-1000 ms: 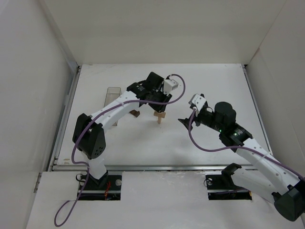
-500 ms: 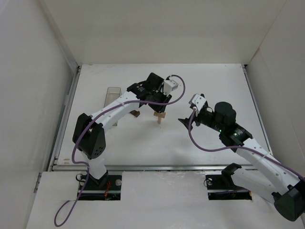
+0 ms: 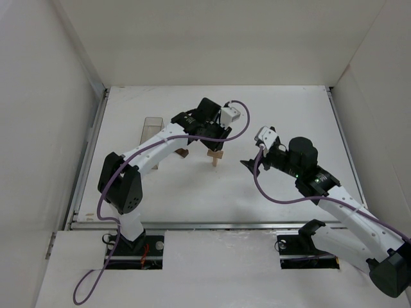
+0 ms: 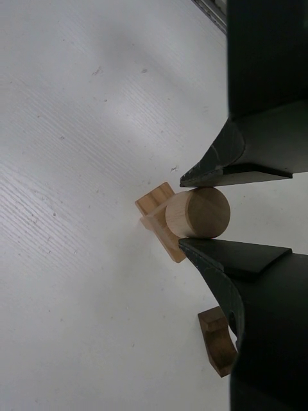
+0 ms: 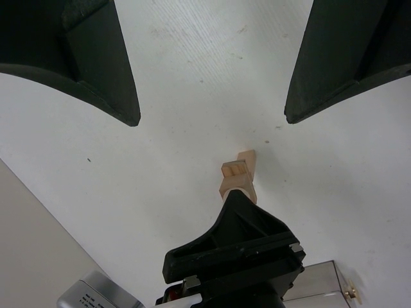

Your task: Build the wood block tower

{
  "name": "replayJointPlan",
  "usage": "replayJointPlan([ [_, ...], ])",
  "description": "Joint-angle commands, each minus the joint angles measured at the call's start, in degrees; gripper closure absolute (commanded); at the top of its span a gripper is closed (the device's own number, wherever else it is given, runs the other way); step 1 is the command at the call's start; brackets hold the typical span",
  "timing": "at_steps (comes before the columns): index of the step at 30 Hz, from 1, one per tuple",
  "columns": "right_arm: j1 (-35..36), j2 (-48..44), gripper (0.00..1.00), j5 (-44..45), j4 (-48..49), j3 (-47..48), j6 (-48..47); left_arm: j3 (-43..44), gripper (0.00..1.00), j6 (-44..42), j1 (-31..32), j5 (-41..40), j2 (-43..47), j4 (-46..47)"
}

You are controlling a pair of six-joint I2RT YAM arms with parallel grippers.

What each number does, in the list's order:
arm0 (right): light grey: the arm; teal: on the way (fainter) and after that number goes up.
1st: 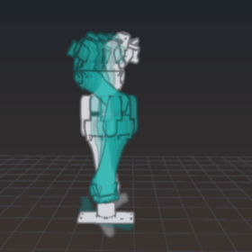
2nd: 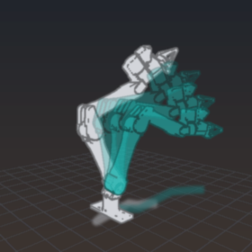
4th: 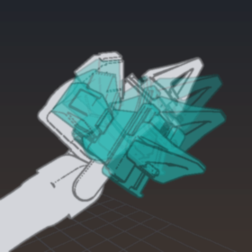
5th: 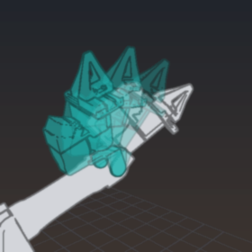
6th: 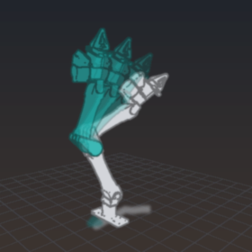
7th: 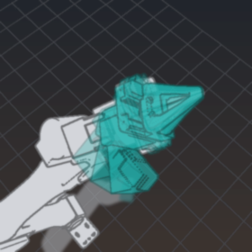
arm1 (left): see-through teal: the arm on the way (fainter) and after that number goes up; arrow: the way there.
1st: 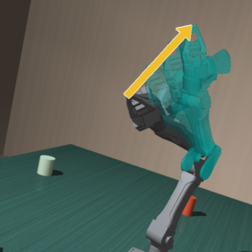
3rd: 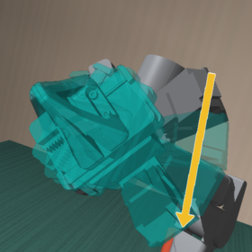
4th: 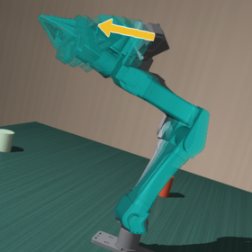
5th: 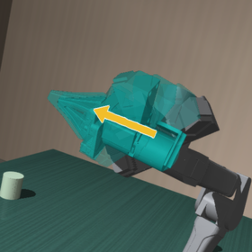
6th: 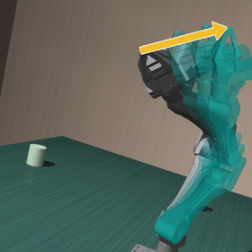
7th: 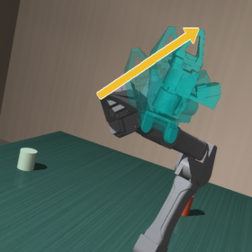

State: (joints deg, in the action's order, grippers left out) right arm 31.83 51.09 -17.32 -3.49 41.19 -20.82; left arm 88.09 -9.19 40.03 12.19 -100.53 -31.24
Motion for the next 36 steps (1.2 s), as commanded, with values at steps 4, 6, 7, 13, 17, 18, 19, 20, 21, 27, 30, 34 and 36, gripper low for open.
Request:
replayJointPlan([
  [4, -0.5, -0.2, 0.00, 0.4, 0.8, 1.3, -0.1, -0.2, 1.00, -0.6, 0.0, -0.4, 1.5, 1.5],
  [6, -0.5, -0.2, 0.00, 0.4, 0.8, 1.3, -0.1, -0.2, 1.00, -0.6, 0.0, -0.4, 1.5, 1.5],
  [7, -0.5, -0.2, 0.00, 0.4, 0.8, 1.3, -0.1, -0.2, 1.00, -0.6, 0.0, -0.4, 1.5, 1.5],
  [13, -0.5, -0.2, 0.00, 1.0, 0.3, 1.3, -0.1, -0.7, 1.00, -0.6, 0.0, 0.1, 1.5, 1.5],
  [17, -0.5, -0.2, 0.00, 1.0, 0.3, 1.8, -0.6, -0.7, 1.00, -0.6, 0.0, 0.1, 1.5, 1.5],
  [18, -0.5, -0.2, 0.00, 1.0, 0.3, 1.8, -0.6, -0.7, 1.00, -0.6, 0.0, 0.1, 1.5, 1.5],
  [19, -0.5, -0.2, 0.00, 1.0, 0.3, 1.8, -0.6, -1.3, 0.98, -1.1, 0.0, 0.6, 1.5, 1.5],
  [20, -0.5, -0.2, 0.00, 1.5, 0.3, 1.8, -0.6, -1.3, 0.96, -1.1, 0.0, 0.6, 1.5, 1.5],
  [21, -0.5, -0.2, 0.00, 1.5, -0.2, 1.8, -0.6, -1.3, 0.95, -1.1, 0.0, 0.6, 1.5, 1.5],
  [27, -0.5, 0.3, 0.00, 1.5, -0.2, 2.3, -0.6, -1.3, 0.84, -1.1, 0.0, 0.6, 1.5, 1.5],
  [30, -0.5, 0.3, 0.00, 1.5, -0.2, 2.3, -0.6, -1.3, 0.73, -1.6, 0.0, 0.6, 1.5, 1.5],
  [34, -0.5, 0.9, 0.00, 1.5, -0.2, 2.8, -1.2, -1.3, 0.56, -1.6, 0.0, 1.3, 1.5, 1.5],
  [36, -0.5, 0.9, 0.00, 1.5, -0.2, 2.8, -1.2, -1.3, 0.49, -1.6, 0.0, 1.3, 1.5, 1.5],
])
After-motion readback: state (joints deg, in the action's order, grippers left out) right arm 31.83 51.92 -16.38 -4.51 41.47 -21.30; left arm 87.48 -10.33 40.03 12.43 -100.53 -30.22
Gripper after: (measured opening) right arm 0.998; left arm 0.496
